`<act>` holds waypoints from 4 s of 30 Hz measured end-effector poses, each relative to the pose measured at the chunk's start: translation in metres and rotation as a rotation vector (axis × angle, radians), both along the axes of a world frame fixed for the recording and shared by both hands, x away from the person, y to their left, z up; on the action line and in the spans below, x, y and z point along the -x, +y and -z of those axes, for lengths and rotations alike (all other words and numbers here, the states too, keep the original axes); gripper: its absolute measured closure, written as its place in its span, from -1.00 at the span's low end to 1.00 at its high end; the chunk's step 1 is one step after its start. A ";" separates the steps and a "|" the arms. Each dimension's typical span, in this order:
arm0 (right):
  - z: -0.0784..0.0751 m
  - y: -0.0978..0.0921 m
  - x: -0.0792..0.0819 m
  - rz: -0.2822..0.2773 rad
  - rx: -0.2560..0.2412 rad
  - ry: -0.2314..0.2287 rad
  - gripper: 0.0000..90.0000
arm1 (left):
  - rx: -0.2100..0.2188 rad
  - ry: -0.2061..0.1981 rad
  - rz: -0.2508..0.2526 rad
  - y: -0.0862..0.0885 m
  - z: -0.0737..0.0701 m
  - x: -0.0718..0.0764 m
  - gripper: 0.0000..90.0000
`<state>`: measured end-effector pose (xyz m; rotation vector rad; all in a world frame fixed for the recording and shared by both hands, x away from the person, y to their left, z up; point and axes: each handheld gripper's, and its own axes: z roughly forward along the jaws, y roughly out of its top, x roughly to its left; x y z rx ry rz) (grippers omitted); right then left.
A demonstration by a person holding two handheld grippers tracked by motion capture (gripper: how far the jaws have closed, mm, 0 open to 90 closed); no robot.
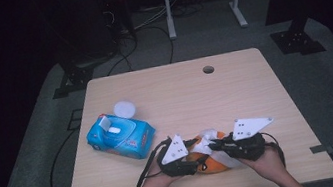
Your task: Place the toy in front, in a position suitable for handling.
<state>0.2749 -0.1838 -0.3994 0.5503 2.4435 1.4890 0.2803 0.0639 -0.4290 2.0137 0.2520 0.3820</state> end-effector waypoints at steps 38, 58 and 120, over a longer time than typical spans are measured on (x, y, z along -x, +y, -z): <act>-0.001 -0.039 -0.002 0.061 -0.015 0.079 0.92 | 0.015 0.015 0.040 -0.003 0.001 0.002 -0.34; 0.010 -0.054 -0.022 0.134 -0.022 0.120 0.92 | 0.038 -0.086 0.020 0.003 0.010 -0.002 0.01; -0.005 -0.018 -0.006 0.019 -0.005 0.094 0.92 | 0.029 0.006 0.004 -0.018 0.005 0.008 -0.16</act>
